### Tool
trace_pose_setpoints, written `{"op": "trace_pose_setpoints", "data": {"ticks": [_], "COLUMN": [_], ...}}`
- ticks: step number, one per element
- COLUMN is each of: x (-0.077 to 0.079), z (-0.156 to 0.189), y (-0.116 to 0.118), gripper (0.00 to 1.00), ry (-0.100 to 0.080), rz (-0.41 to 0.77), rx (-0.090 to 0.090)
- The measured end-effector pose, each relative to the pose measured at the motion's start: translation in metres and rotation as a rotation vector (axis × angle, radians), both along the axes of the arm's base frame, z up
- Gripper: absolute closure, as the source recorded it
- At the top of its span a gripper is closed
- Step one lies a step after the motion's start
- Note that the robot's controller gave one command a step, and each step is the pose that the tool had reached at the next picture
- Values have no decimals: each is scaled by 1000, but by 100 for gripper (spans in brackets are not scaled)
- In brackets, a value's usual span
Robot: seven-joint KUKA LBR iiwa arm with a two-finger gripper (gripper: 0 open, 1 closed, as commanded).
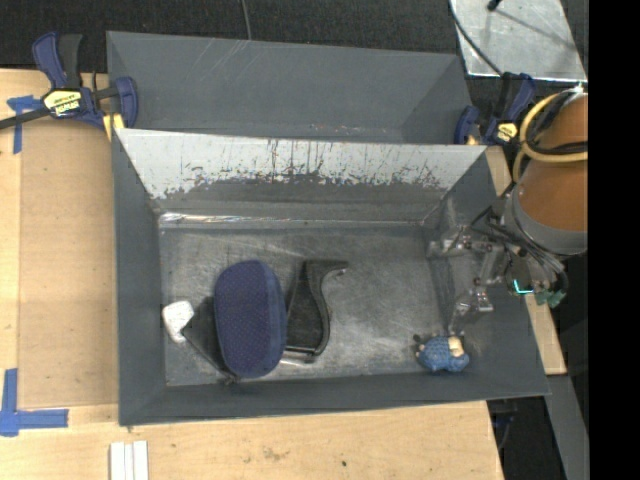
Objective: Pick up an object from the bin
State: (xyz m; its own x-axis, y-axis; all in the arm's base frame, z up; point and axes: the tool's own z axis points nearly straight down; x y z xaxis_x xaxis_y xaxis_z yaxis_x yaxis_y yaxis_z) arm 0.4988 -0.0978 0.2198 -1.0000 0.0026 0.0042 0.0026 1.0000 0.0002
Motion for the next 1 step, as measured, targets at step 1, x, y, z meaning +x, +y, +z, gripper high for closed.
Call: {"op": "trace_pose_setpoints", "data": {"ticks": [1], "x": [-9], "z": [-142], "y": [-42], "gripper": [0], "ry": [-8], "rz": [446], "rx": [12]}}
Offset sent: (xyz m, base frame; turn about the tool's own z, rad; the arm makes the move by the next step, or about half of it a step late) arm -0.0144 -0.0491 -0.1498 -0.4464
